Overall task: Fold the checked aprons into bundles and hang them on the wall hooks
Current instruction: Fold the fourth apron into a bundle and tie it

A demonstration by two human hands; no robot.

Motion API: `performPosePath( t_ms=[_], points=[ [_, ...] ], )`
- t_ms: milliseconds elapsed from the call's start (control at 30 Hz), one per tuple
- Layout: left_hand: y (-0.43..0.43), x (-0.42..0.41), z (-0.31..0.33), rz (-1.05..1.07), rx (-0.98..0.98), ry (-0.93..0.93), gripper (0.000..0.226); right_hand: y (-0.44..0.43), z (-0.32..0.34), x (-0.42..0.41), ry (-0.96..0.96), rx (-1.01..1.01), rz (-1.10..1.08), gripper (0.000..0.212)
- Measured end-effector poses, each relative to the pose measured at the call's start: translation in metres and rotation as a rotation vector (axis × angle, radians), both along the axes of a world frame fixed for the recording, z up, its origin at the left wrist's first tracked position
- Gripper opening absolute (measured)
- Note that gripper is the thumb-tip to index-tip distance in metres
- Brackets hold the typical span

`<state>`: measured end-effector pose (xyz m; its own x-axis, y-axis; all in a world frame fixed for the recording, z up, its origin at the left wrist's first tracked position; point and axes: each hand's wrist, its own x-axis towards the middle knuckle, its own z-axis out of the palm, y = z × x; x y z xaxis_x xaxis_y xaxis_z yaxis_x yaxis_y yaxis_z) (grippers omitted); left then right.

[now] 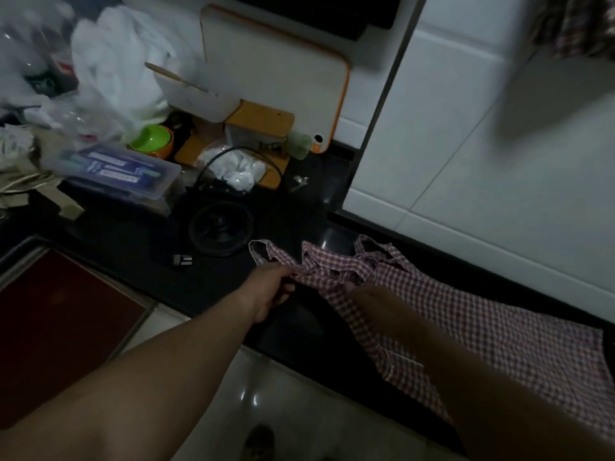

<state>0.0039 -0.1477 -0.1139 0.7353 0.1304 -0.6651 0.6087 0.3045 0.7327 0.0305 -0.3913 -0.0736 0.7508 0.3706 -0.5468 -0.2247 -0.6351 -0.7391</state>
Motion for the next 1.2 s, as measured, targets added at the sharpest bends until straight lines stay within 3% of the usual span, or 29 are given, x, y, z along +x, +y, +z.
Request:
performPosePath(
  t_ms=[67,133,233,333,400,467,533,600,667,767,833,900,967,1133,1200],
  points=[
    [0.003,0.005,0.0,0.073,0.225,-0.11,0.01,0.003,-0.01,0.004,-0.039,0.027,-0.061,0.054],
    [0.014,-0.002,0.012,0.165,0.576,-0.17,0.015,0.0,-0.024,0.007,-0.158,-0.006,-0.115,0.042],
    [0.041,-0.024,0.023,0.187,1.012,-0.135,0.008,-0.016,-0.044,0.011,-0.399,-0.284,0.086,0.039],
    [0.063,-0.039,0.017,0.005,1.11,0.068,0.01,-0.023,-0.045,0.007,-0.442,-0.505,0.107,0.038],
    [0.062,-0.043,0.01,-0.136,1.227,0.157,0.035,-0.023,-0.036,0.007,-0.576,-0.443,0.0,0.018],
    [0.051,-0.04,0.008,-0.108,1.449,0.045,0.05,-0.023,-0.024,0.015,-0.691,-0.319,-0.14,0.008],
    [0.031,-0.033,0.01,-0.086,1.55,-0.204,0.046,-0.028,-0.019,0.027,-0.678,-0.275,-0.241,0.008],
    [0.007,-0.019,0.009,-0.195,1.509,-0.452,0.038,-0.037,-0.022,0.04,-0.635,-0.435,-0.156,0.02],
    [-0.017,-0.001,0.007,-0.417,1.427,-0.568,0.049,-0.044,-0.025,0.049,-0.562,-0.658,0.051,0.044],
    [-0.05,0.033,0.003,-0.745,1.249,-0.476,0.082,-0.048,-0.032,0.06,-0.486,-0.741,0.191,0.058],
    [-0.061,0.052,0.0,-0.852,1.197,-0.396,0.073,-0.049,-0.038,0.065,-0.508,-0.728,0.179,0.061],
    [-0.063,0.064,-0.004,-0.965,1.227,-0.427,0.037,-0.051,-0.045,0.07,-0.502,-0.728,0.185,0.061],
    [-0.057,0.071,-0.006,-1.009,1.09,-0.459,0.011,-0.053,-0.048,0.078,-0.476,-0.725,0.205,0.059],
    [-0.036,0.076,0.005,-0.951,0.825,-0.435,0.022,-0.062,-0.046,0.078,-0.44,-0.609,0.321,0.023],
    [-0.032,0.078,0.027,-0.8,0.563,-0.362,0.024,-0.068,-0.04,0.072,-0.492,-0.452,0.224,0.017]
  ],
)
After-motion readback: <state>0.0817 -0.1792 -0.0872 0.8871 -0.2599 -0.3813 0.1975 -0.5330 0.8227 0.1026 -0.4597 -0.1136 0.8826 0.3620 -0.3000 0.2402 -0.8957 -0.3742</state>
